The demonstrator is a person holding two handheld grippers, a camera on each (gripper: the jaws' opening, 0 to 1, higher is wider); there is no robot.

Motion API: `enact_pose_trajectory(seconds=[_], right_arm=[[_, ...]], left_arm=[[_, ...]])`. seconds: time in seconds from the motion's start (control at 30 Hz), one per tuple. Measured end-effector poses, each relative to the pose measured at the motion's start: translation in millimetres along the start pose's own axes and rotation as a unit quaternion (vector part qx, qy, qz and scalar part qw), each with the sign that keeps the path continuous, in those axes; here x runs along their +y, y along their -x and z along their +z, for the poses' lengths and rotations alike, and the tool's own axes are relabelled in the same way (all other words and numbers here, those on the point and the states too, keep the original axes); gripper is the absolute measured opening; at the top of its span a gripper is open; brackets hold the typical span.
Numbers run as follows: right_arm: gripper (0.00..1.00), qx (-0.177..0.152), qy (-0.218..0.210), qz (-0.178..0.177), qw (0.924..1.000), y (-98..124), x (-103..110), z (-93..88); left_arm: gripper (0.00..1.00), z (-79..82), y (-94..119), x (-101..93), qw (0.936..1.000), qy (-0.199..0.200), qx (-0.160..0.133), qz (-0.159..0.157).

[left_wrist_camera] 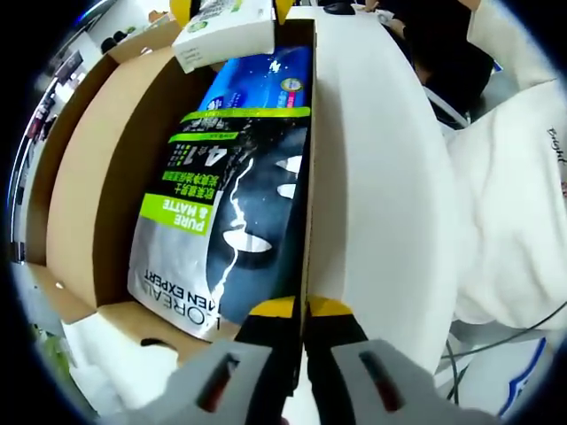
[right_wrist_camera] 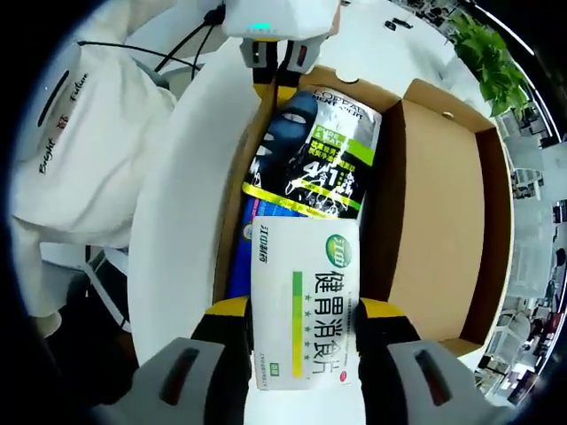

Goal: Operate the shoe box by opening the lid, removing the specified soft item, and placing it in the target area until the item is outside and the box remains undamaged.

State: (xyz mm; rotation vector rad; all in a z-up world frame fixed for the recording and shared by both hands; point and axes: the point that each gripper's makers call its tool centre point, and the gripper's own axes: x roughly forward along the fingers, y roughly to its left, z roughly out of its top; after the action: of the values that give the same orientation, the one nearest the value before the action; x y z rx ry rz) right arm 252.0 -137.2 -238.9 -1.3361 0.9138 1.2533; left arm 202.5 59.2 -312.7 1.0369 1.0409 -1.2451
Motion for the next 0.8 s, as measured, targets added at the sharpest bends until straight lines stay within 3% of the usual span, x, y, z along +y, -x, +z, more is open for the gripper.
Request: enact_pose_trajectory(seconds=[0.4, 0.8], right_arm=[[0.46, -0.01, -0.029, -0.014, 0.9994, 15.2, -1.9, -31.2], [0.45, -0.034, -0.08, -0.046, 0.9952, 31.8, -2.9, -75.0]], left_arm=[[0.01, 3.5, -0.9, -10.3, 1.0, 0.002, -0.006, -0.001], [0.01, 12.2, -6.5, -40.1, 1.0, 0.002, -0.008, 0.0]])
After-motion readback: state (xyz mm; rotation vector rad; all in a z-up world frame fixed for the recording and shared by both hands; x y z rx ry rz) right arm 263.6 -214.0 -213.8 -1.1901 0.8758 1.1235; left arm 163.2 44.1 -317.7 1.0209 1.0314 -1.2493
